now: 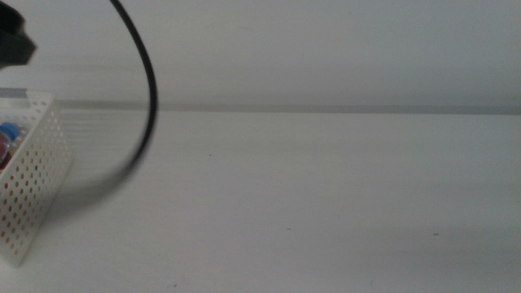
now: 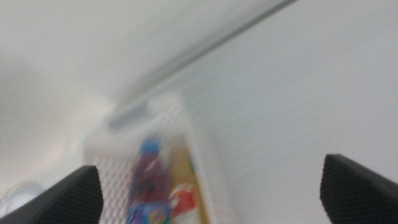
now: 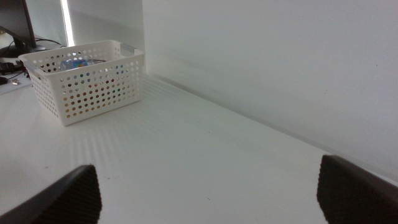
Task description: Use arms to grab the bottles and put them into the dustbin to the left of the table.
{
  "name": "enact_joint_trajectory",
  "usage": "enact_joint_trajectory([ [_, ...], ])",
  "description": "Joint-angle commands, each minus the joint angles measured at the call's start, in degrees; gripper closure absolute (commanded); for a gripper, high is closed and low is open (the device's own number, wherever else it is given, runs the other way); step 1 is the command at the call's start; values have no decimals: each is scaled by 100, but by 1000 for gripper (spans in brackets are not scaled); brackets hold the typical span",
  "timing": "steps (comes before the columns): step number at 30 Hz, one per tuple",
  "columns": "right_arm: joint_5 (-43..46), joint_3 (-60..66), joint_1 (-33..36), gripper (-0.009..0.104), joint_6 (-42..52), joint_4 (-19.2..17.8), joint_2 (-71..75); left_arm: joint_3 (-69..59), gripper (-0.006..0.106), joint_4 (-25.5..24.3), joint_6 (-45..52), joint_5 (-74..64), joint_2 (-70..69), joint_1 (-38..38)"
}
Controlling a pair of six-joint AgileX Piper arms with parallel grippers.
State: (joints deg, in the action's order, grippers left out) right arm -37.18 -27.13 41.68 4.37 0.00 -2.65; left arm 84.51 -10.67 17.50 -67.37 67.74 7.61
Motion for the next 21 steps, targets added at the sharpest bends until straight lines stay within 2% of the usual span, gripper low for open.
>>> enact_joint_trajectory([
  [1, 61, 54, 6, 2, 5, -51, 30, -349, 7, -49, -148, 255, -667, 679],
  [4, 61, 54, 6, 2, 5, -51, 30, -998, 7, -209, -727, 814, -1468, 1403],
  [8, 61, 54, 6, 2, 5, -51, 30, -1679, 7, -463, -1856, 1223, -2268, 1822],
  [13, 61, 54, 6, 2, 5, -51, 30, -2042, 7, -452, -1907, 1367, -2794, 1822],
  [21, 61, 54, 6, 2, 5, -51, 30, -2086, 7, -354, -1907, 1676, -2843, 1822],
])
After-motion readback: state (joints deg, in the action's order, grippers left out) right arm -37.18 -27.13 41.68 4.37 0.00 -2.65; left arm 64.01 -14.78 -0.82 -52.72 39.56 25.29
